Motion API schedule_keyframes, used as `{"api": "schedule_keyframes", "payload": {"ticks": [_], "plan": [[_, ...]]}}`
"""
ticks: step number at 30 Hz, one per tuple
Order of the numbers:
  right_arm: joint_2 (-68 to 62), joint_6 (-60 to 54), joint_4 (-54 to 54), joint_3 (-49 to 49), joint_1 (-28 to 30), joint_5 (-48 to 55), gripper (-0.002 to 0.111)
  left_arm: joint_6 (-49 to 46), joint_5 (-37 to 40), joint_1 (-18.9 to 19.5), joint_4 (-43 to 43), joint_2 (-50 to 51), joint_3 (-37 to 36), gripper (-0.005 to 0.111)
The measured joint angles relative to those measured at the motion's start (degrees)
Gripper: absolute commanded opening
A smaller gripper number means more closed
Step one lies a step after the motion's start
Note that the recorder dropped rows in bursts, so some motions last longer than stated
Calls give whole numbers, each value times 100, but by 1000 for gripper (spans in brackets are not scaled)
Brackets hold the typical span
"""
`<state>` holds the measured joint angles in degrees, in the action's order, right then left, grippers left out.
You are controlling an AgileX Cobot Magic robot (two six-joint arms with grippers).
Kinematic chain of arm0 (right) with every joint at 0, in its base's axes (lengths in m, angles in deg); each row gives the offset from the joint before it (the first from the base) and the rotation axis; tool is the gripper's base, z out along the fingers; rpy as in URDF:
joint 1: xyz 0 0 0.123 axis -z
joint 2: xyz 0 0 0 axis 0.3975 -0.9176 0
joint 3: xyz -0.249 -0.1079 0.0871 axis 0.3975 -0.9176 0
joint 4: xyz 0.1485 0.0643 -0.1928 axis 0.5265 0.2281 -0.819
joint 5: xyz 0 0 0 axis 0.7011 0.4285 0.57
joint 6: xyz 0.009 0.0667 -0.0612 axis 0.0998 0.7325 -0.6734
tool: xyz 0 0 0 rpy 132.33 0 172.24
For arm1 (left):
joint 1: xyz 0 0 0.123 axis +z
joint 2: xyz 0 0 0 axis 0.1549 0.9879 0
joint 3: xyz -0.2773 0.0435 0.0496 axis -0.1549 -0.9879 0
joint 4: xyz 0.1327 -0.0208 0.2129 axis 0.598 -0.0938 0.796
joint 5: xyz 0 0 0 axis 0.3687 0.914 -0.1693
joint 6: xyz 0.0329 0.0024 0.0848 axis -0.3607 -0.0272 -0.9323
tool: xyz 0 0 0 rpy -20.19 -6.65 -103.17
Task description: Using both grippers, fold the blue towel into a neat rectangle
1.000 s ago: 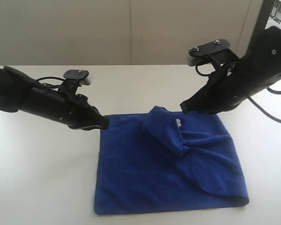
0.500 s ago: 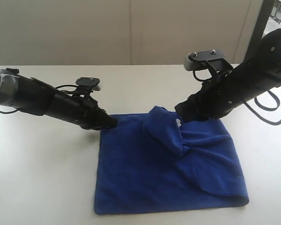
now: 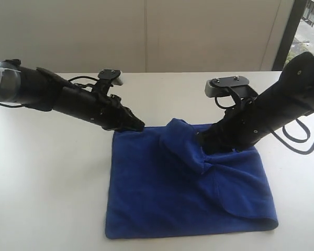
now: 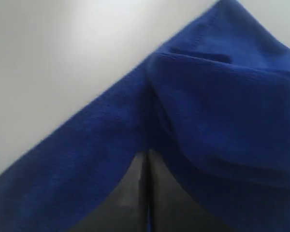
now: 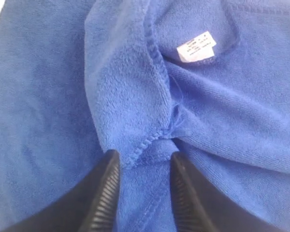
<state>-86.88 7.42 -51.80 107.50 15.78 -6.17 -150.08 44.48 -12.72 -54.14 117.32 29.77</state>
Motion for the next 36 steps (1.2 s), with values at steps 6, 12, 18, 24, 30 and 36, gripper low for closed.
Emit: {"api": "schedule_keyframes", "payload": {"ticks": [6,12,18,24,30,36], "plan": [[0,-36,279,0,0,-256,34,1349,-93,-67,1874,-43,20,0],[0,-144,338,0,0,-522,34,2728,208,-458,4241,-32,618,0],[0,-176,348,0,0,-564,34,4279,576,-943,6678,134,1504,0],[0,-185,361,-21,0,-568,34,4470,716,-970,6872,687,1813,0],[0,-185,361,-120,0,-584,34,4485,524,-970,6853,786,1885,0],[0,-185,361,-120,0,-712,34,4485,249,-970,6865,831,1907,0]]}}
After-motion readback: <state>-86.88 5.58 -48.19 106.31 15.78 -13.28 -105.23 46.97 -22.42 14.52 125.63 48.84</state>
